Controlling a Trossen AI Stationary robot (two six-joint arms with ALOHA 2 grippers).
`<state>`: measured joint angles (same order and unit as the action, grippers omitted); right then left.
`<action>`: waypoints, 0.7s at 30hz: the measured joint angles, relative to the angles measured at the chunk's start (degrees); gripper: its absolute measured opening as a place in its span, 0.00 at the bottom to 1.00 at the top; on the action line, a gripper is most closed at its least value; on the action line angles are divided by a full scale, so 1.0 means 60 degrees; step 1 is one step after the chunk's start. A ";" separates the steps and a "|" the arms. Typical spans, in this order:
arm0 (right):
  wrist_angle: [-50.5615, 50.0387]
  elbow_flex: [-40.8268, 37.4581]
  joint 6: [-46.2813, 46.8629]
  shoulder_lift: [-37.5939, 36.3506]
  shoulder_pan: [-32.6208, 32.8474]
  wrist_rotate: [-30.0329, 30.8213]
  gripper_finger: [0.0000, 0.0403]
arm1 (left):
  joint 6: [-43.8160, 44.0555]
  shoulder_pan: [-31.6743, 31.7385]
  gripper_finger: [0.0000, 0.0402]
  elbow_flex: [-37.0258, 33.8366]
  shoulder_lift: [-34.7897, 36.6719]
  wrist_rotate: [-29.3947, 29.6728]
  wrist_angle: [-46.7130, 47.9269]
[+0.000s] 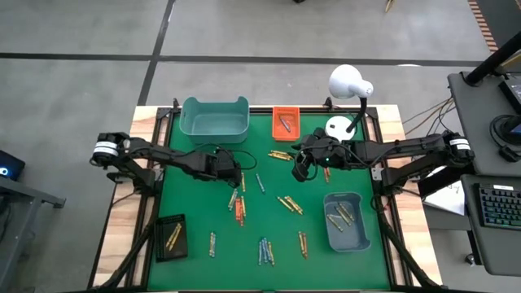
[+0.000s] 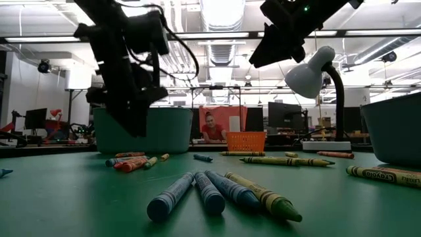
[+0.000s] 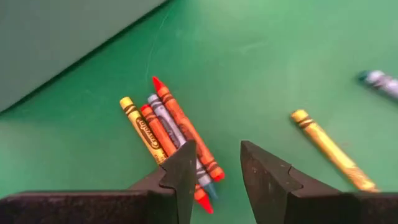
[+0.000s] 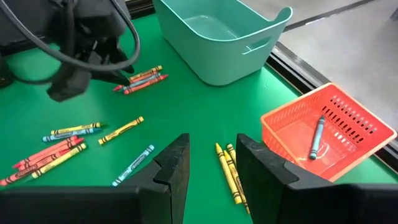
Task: Sort crayons
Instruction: Put the orange crayon into the green bin
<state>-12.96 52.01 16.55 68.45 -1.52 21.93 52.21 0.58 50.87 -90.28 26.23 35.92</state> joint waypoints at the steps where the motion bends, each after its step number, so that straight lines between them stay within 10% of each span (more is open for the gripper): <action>1: -0.0001 0.0000 -0.0002 -0.0001 0.0000 0.0001 0.29 | -0.0002 0.0017 0.27 0.0000 -0.0139 0.0049 -0.0006; 21: 0.0001 0.0000 -0.0133 0.0000 -0.0004 0.0015 0.29 | -0.0361 0.0210 0.44 0.0622 -0.1286 0.0147 0.0224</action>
<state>-12.96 52.01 15.75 68.45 -1.54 22.02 50.04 1.84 54.60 -98.00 27.11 37.27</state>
